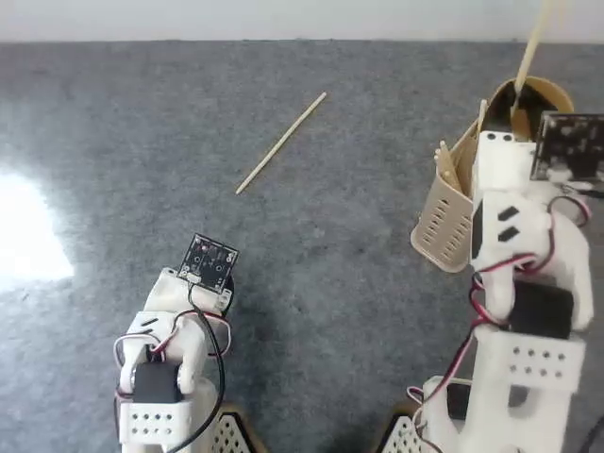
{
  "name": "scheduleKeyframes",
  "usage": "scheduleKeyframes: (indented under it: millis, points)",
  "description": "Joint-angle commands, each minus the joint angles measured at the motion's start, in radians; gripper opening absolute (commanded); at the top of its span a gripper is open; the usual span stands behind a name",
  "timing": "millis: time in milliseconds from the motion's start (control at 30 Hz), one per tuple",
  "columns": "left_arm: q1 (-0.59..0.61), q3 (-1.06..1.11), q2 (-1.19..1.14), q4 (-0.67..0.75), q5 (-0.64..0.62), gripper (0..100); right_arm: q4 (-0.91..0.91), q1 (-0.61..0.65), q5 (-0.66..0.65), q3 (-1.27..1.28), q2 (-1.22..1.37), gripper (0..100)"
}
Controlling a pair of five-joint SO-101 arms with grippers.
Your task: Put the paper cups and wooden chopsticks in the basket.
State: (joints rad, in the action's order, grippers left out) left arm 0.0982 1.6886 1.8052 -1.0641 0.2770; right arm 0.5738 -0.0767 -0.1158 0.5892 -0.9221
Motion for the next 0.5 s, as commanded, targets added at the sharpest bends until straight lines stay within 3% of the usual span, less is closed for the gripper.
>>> scheduleKeyframes:
  millis: [0, 467]
  points:
    - [0.0, -0.005, 0.011, -0.003, -0.006, 13, -0.059, -0.007, 0.031, 0.058, 0.018, 0.6]
    - [0.0, -0.005, 0.011, -0.002, -0.006, 13, -0.177, -0.007, 0.035, 0.417, -0.113, 0.6]
